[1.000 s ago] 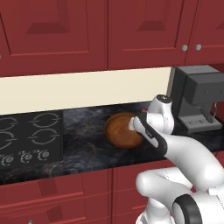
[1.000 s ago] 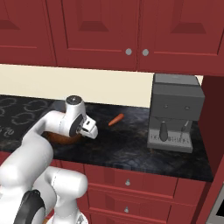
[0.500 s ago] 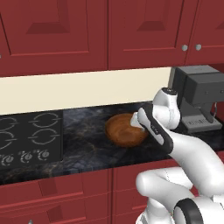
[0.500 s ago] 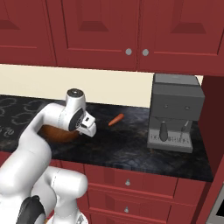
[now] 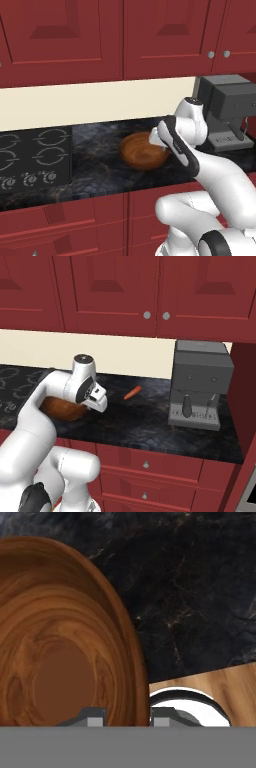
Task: Place the two vegetables and bowl onto the tray for setting up a vegetable dip station.
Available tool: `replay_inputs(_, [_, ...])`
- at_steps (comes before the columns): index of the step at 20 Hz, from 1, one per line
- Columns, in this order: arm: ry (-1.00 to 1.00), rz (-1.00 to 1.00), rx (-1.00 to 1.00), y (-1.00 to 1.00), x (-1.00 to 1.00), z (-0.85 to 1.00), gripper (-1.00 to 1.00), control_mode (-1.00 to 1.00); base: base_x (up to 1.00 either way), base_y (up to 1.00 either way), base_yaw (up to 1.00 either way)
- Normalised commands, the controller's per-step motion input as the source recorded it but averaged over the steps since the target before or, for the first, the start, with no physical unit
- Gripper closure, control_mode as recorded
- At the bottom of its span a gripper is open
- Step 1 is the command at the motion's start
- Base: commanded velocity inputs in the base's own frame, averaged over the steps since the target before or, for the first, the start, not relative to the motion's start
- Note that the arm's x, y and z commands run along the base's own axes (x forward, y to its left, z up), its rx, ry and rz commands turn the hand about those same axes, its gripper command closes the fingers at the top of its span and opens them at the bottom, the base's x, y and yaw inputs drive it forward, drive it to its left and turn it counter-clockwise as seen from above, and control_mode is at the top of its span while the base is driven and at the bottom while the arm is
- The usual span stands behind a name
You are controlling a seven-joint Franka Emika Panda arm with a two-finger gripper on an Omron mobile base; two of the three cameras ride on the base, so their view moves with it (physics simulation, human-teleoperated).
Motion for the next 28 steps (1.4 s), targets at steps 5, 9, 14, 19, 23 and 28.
replay_inputs(5, [0.00, 0.00, 0.03, 0.00, -0.12, 0.10, 1.00, -1.00, 0.00, 0.00, 0.00])
replay_inputs(9, [0.00, 0.00, 0.00, 0.00, -0.05, 0.02, 1.00, -1.00, 0.00, 0.00, 0.00])
replay_inputs(14, [0.00, 0.00, 0.02, 0.00, -0.05, 0.00, 1.00, -1.00, 0.00, 0.00, 0.00])
replay_inputs(19, [0.00, 0.00, 0.00, 0.00, 0.00, 0.00, 1.00, -1.00, 0.00, 0.00, 0.00])
replay_inputs(23, [0.00, 0.00, 0.00, 0.00, 0.00, 0.00, 1.00, -1.00, 0.00, 0.00, 0.00])
replay_inputs(28, [0.00, 0.00, 0.00, 0.00, 0.00, 0.00, 1.00, 1.00, -0.04, 0.00, 0.00])
